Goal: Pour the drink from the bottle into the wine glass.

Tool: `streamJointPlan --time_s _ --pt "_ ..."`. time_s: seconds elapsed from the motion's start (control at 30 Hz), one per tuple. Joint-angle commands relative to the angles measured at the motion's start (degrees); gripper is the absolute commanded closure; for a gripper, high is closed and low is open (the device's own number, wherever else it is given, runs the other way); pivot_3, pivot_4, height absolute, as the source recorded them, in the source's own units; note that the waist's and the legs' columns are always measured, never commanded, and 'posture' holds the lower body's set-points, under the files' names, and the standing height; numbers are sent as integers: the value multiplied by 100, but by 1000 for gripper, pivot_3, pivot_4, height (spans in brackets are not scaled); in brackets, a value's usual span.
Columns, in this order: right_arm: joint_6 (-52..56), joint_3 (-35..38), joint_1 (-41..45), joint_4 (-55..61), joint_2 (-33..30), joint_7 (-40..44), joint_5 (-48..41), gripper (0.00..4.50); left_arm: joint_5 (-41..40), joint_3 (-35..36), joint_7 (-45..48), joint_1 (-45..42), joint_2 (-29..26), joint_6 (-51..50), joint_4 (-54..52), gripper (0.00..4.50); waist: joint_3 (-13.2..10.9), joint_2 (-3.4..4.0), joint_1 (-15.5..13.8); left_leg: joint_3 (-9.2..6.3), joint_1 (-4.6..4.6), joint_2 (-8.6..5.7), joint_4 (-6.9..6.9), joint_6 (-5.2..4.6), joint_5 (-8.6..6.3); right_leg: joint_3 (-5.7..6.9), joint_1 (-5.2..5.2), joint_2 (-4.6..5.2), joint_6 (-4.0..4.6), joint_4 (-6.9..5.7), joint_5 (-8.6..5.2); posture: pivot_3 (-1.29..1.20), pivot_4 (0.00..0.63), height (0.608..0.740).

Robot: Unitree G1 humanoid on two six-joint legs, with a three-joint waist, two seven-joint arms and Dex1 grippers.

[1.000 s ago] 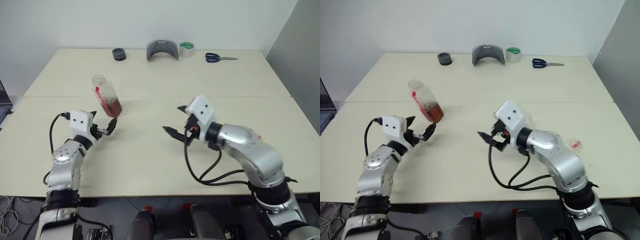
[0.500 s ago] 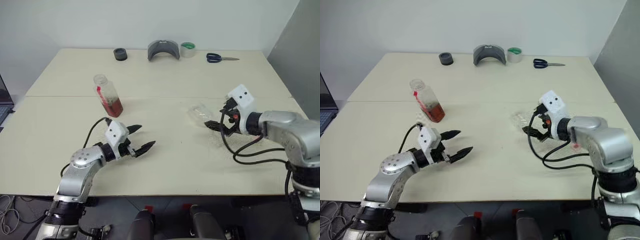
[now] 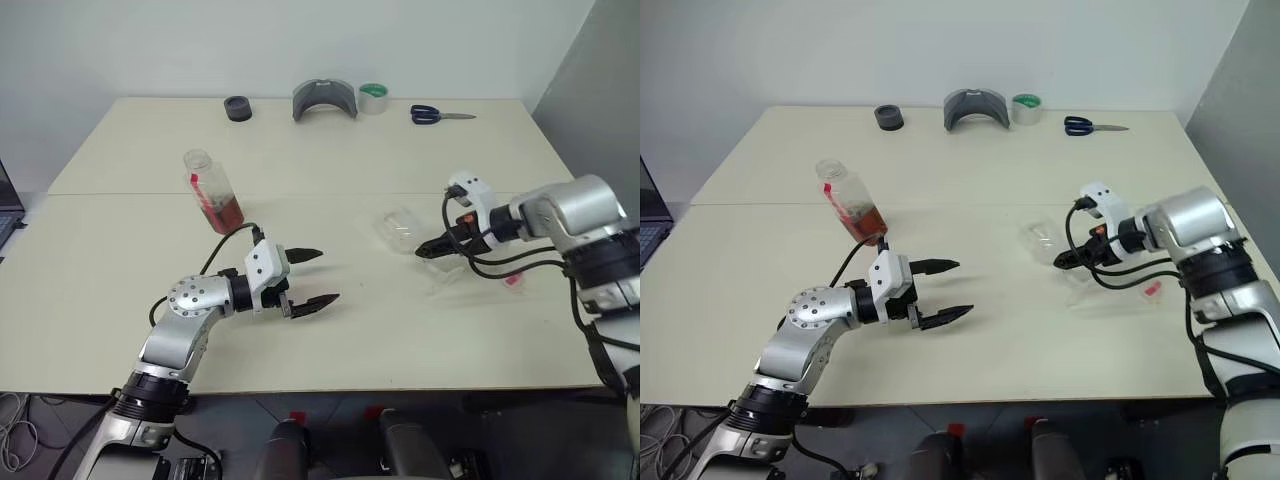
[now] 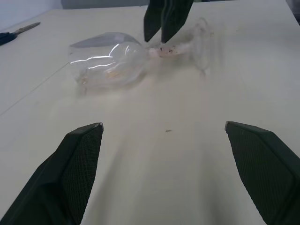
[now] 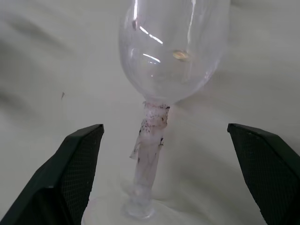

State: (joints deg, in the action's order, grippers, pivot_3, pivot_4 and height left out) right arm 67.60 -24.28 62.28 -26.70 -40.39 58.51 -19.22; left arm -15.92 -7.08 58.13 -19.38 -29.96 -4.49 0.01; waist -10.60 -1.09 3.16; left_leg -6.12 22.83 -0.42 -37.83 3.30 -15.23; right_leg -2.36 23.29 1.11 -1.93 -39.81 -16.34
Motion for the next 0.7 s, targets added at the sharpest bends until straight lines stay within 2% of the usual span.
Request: streamJointPlan --time_s 0.03,0.23,0.3,0.43,0.67,0.7 --pt "-328 -248 364 -639 153 474 305 0 50 -10 16 -83 46 182 -9 14 0 0 -1 0 0 0 0 0 0 0 0 1 0 0 0 0 150 740" --pt "-867 -465 701 -1722 515 946 864 0 124 -4 -29 -34 125 321 59 14 -1 2 -2 -2 1 -1 0 0 0 1 1 4 0 -1 0 0 150 740" --pt "-967 -451 800 -1965 624 1064 997 366 137 4 -41 -1 134 355 64 0 -3 4 -1 -1 0 -1 0 0 0 0 2 4 0 -2 0 0 150 740" --pt "-1049 -442 911 -2231 745 1302 1231 1639 165 -7 -64 21 161 417 91 0 -3 5 5 0 0 -1 0 0 0 -1 3 3 0 -4 0 0 150 740" --pt "-995 -262 952 -2379 860 1429 1428 4192 70 38 25 -68 216 392 238 0 -3 6 6 -1 0 -2 0 1 0 0 3 5 0 -5 0 0 150 740" --pt "-972 -213 937 -2377 868 1404 1435 4325 15 58 66 -78 203 327 225 0 -5 8 7 0 0 -2 -1 1 0 -1 3 4 0 -6 0 0 150 740"
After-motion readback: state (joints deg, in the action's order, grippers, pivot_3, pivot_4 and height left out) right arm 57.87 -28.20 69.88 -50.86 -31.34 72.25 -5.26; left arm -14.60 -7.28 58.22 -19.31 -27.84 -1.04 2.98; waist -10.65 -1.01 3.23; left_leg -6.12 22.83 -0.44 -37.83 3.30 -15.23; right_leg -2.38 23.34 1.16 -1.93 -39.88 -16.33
